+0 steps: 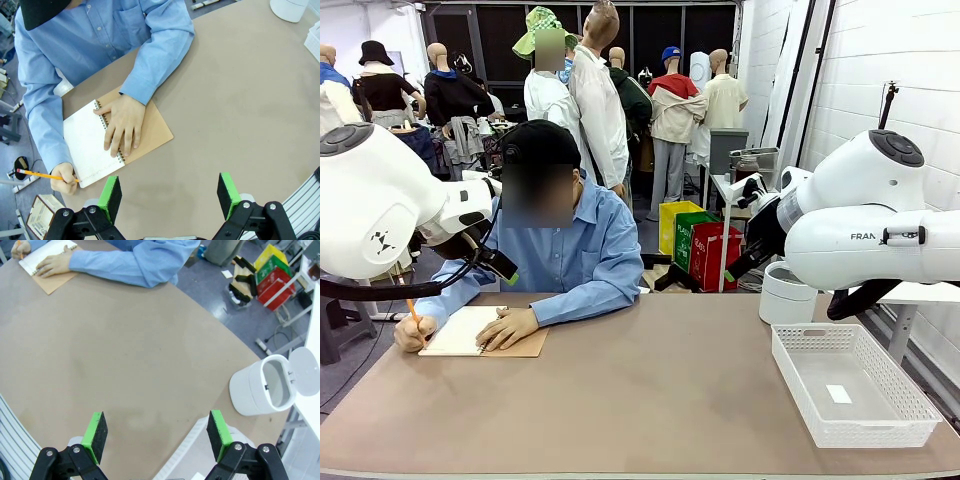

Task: Sort the paper based on its condition.
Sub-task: If a person hands you a paper, place it in the Organizing basket , and if it's crumpled, put it in the Trash can.

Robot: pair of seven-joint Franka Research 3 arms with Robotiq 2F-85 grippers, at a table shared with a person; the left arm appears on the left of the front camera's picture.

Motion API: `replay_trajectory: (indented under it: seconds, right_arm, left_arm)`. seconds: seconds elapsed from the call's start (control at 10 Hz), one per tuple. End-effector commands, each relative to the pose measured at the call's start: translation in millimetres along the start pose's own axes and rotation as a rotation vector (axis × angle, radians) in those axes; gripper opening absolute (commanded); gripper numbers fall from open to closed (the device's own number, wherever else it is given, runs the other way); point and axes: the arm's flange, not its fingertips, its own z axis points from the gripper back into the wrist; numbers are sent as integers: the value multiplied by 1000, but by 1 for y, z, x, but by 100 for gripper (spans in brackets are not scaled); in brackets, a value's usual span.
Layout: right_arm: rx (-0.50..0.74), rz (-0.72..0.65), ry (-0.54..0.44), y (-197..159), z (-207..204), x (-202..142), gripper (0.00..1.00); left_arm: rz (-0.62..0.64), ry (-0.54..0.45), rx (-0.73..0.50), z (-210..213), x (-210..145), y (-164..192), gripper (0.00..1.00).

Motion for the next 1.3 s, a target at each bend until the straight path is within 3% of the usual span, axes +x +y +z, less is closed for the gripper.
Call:
replay_trajectory:
  seconds: [0.0, 1.2]
  right_arm:
    - [5, -3, -2, -1, 0, 0, 100]
    - [5, -3, -2, -1, 0, 0, 100]
  left_arm:
    - [0, 7, 0, -1, -1, 0, 100]
    - [0, 7, 0, -1, -1, 0, 100]
